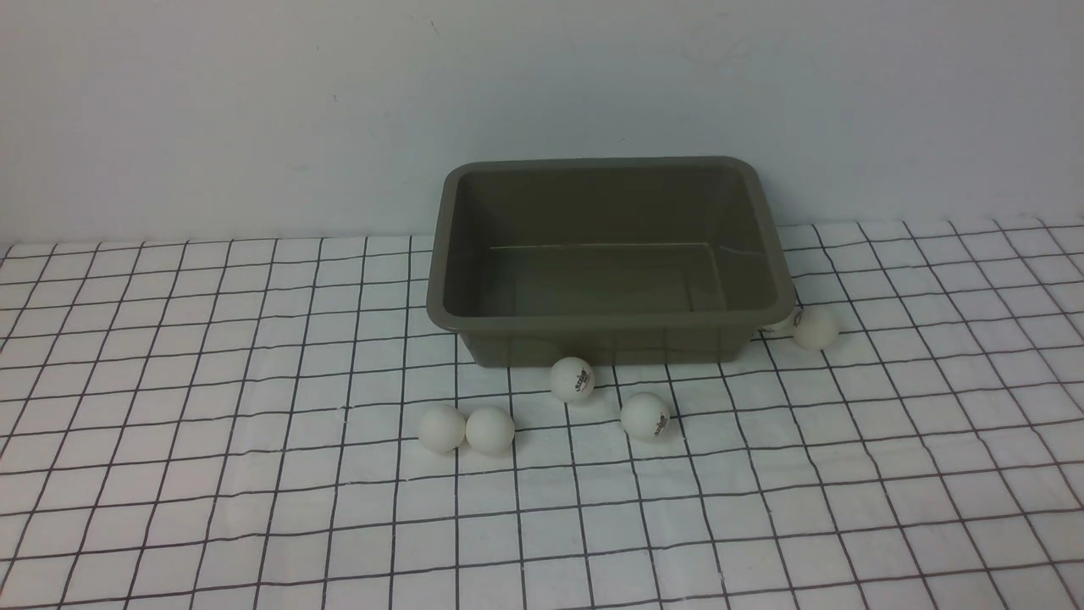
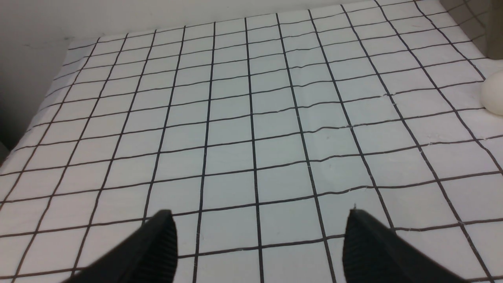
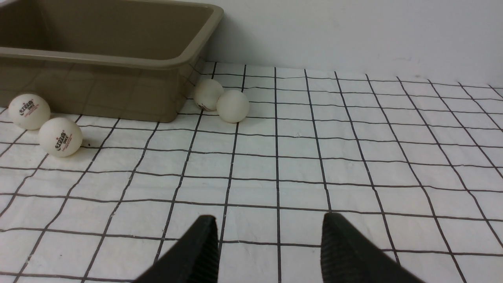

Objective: Put the table tennis balls into the box on the white checkered tablecloth.
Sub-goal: 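Reach for and grasp a ping pong ball on the table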

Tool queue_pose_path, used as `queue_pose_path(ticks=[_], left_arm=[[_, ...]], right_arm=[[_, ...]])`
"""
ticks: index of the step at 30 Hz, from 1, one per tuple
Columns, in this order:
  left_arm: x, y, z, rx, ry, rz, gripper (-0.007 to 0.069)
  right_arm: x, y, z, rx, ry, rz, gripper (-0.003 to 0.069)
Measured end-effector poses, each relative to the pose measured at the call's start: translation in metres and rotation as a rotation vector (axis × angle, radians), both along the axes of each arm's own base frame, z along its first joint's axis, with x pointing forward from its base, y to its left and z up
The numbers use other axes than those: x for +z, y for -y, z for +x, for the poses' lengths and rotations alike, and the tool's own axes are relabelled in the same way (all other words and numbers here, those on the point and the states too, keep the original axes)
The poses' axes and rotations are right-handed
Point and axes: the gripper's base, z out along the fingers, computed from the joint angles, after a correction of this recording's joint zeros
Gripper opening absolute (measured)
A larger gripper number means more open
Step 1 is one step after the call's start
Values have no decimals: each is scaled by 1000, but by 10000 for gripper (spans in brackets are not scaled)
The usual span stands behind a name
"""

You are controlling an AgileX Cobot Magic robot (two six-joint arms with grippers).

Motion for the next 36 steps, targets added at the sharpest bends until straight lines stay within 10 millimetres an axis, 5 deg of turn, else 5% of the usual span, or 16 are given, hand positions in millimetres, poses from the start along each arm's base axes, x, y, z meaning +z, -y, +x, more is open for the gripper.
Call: queue_pose_path(ticks=[11, 24, 36], left_arm=[[0, 0, 0, 0, 0, 0, 510], [0, 0, 0, 0, 0, 0, 510], [0, 0, 0, 0, 0, 0, 510]], right_arm=[[4, 0, 1, -6, 56, 37, 336], [129, -6, -32, 68, 171, 96, 336], [144, -11, -40, 113, 188, 171, 336]])
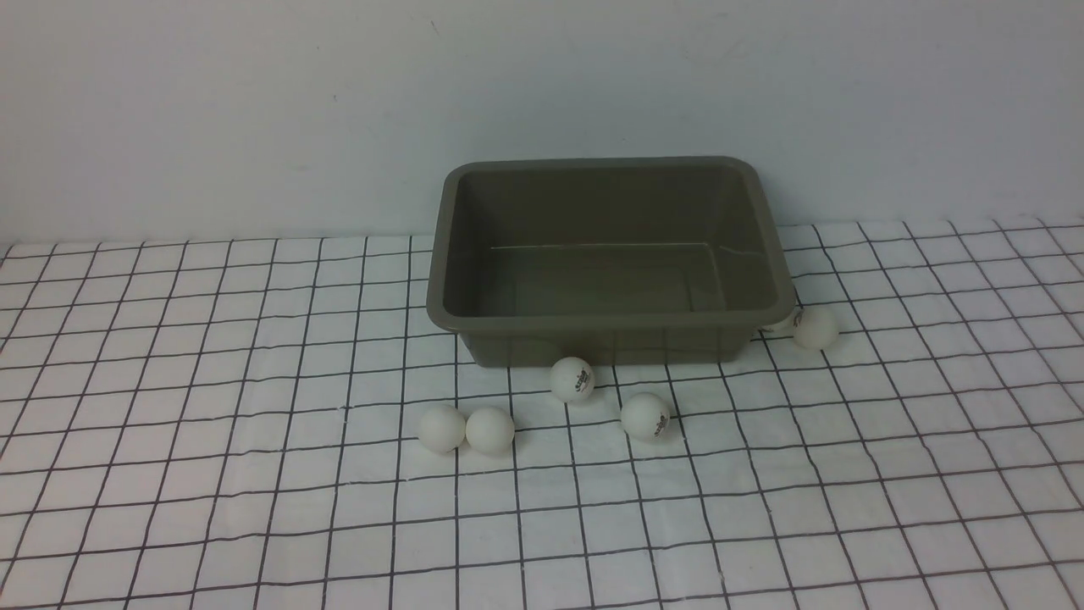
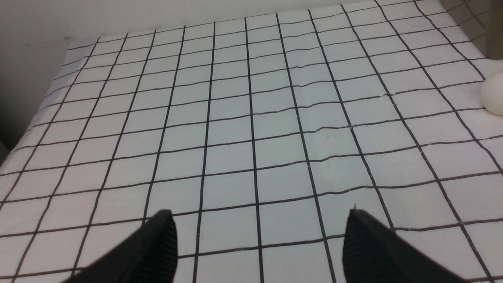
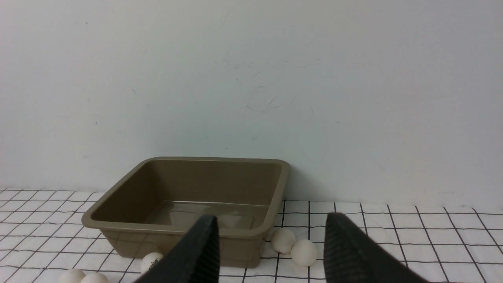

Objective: Put the table tennis balls into the box on the white checkered tablecloth.
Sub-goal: 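Reach for and grasp a ping pong ball on the table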

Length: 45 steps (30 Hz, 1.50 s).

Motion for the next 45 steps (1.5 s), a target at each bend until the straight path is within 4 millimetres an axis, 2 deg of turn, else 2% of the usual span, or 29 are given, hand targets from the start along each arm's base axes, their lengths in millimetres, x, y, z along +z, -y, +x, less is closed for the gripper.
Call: queue_pose_path(ticks=[15, 27, 32, 34, 40, 45], left_arm=[[1, 1, 1, -2, 31, -31, 510], [15, 9, 5, 18, 204, -501, 510], [22, 7, 6, 31, 286, -558, 510], [28, 8, 5, 25, 295, -575, 510], [79, 20, -11, -92, 269, -594, 510], [95, 31, -16, -204, 183, -569, 510]], right_arm=[[0, 0, 0, 1, 0, 2, 336], [-1, 0, 0, 5, -13, -1, 336], [-4, -1, 0, 13, -42, -9, 336], [-5, -1, -1, 16, -53, -14, 336], [-8, -2, -1, 26, -74, -60, 336], [-11, -3, -2, 36, -104, -80, 336]])
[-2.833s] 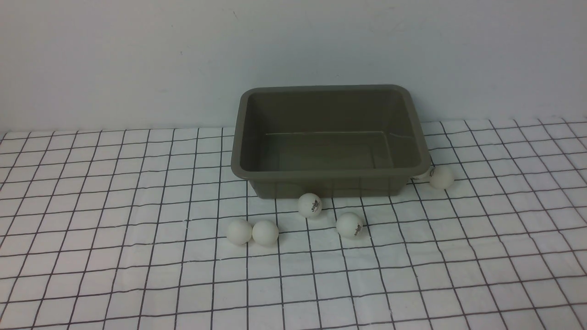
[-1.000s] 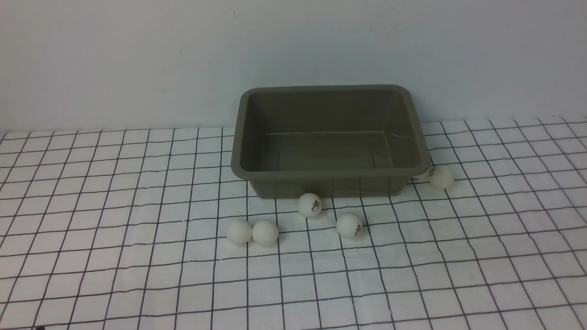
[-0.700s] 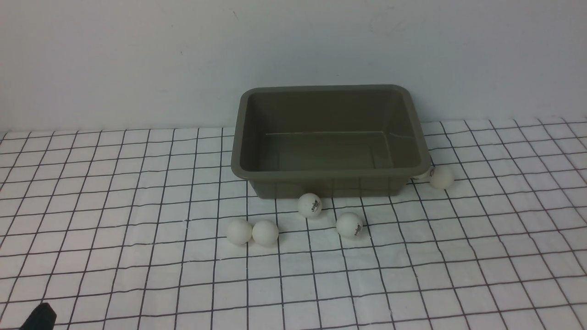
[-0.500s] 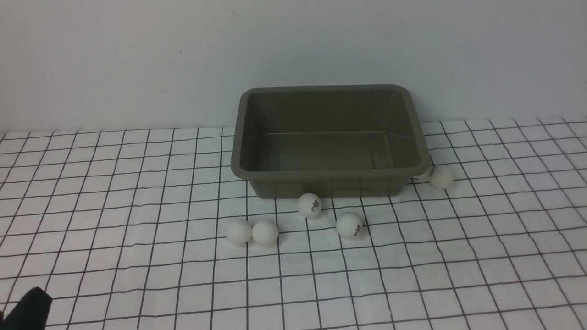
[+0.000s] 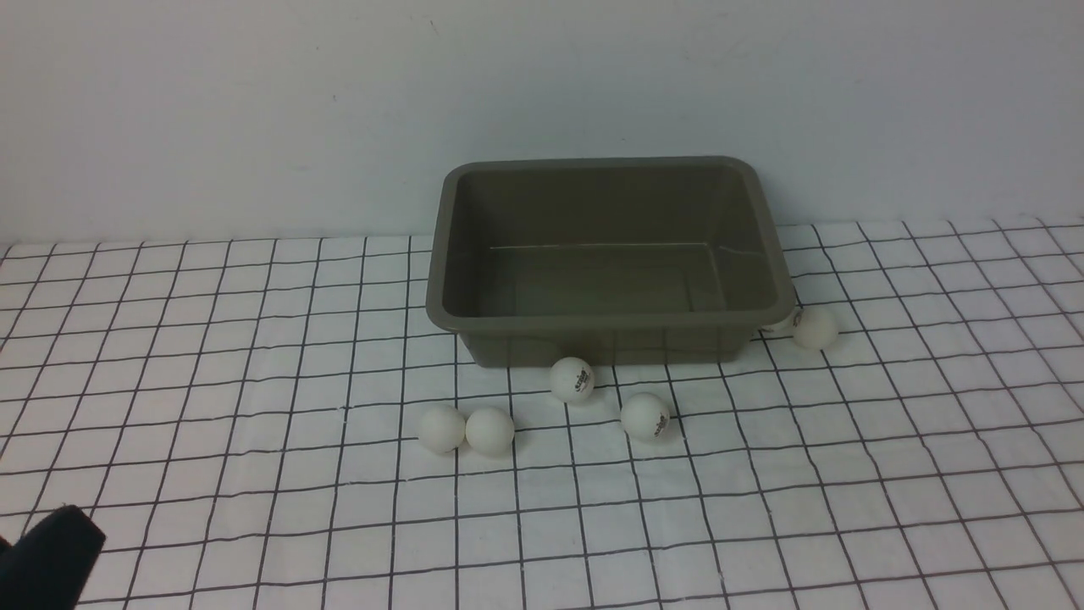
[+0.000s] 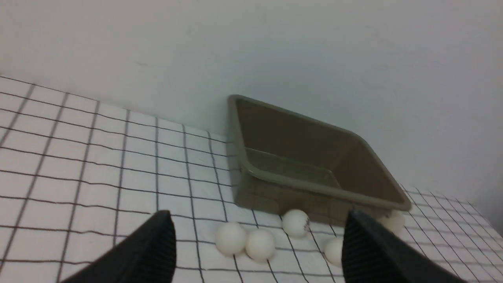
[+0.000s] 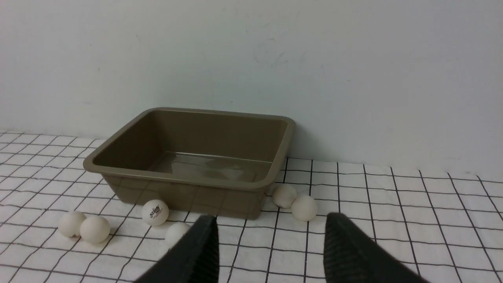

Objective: Put the table tennis balls into the box on the white checkered tablecloth.
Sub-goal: 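Reach for and grasp a ping pong ball on the table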

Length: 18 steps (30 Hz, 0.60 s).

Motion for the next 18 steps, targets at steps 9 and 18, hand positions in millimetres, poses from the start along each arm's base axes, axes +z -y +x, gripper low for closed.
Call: queue_pose_path(ticks=[9, 18], left_arm=[[11, 14, 12, -191, 15, 89, 510], [27, 13, 67, -288, -162, 305, 510]], right_arm=[[0, 0, 0, 1, -6, -5, 336], [-3, -2, 23, 36, -106, -83, 336]])
